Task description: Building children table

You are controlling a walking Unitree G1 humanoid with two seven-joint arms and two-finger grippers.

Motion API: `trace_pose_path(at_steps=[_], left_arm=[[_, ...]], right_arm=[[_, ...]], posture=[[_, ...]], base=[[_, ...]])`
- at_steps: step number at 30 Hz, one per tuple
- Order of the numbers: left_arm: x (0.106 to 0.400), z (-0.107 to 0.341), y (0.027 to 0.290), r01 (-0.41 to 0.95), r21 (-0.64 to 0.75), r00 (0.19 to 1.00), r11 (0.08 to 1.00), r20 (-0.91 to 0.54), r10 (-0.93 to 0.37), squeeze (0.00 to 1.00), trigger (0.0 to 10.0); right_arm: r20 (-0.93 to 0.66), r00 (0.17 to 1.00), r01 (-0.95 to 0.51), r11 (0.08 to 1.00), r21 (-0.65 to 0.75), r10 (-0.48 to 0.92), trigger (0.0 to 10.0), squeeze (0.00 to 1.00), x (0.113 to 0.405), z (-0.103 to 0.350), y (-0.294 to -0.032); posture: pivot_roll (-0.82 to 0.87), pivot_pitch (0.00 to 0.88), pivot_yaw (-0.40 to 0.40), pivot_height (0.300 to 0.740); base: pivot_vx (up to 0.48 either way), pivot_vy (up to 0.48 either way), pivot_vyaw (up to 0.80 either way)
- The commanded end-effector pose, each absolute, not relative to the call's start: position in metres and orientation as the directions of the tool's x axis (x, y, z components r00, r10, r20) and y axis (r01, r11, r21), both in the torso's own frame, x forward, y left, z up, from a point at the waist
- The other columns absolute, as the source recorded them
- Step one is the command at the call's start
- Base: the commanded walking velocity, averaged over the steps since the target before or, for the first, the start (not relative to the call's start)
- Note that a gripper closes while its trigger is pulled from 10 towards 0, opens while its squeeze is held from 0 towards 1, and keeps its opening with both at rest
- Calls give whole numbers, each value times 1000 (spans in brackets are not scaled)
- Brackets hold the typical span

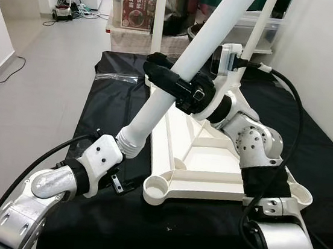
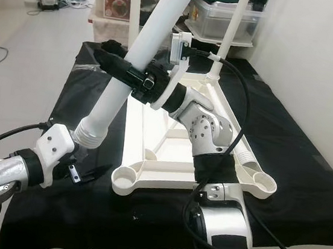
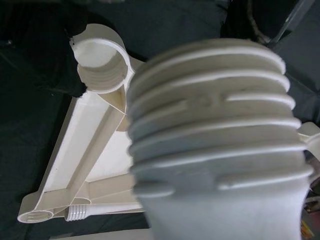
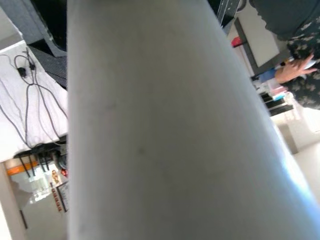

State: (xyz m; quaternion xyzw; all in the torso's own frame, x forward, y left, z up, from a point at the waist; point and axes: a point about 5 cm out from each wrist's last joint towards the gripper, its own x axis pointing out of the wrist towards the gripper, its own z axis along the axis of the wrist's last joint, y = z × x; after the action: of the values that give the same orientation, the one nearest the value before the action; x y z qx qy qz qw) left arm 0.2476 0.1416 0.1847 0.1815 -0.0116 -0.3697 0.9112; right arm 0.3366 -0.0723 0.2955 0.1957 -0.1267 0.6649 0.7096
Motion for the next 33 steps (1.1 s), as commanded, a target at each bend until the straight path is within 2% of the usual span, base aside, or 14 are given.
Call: trace_pose_path(at_steps=[1, 17, 23, 33], left_arm=[[247, 183, 143, 679, 335, 721, 653, -133, -680, 0, 10000], [248, 177, 146, 691, 329, 714, 644, -172, -678, 0, 10000], [253, 183, 147, 682, 330, 721, 653, -152, -676, 0, 10000], [259, 196, 145, 675, 320, 720, 665, -91, -688, 0, 10000]], right_arm=[[444, 51, -995, 8, 97, 894, 0, 0, 333, 297, -71], [448, 33, -997, -5, 83, 893, 0, 0, 332, 301, -80], [406, -21, -993, -66, 97, 914, 0, 0, 321, 284, -71], [385, -40, -989, -91, 114, 922, 0, 0, 315, 273, -62]], posture=[[36, 0, -52, 740], [36, 0, -50, 740], [36, 0, -48, 740], [39, 0, -51, 740]], base=[[0, 0, 0], [0, 0, 0], [0, 0, 0], [0, 0, 0]])
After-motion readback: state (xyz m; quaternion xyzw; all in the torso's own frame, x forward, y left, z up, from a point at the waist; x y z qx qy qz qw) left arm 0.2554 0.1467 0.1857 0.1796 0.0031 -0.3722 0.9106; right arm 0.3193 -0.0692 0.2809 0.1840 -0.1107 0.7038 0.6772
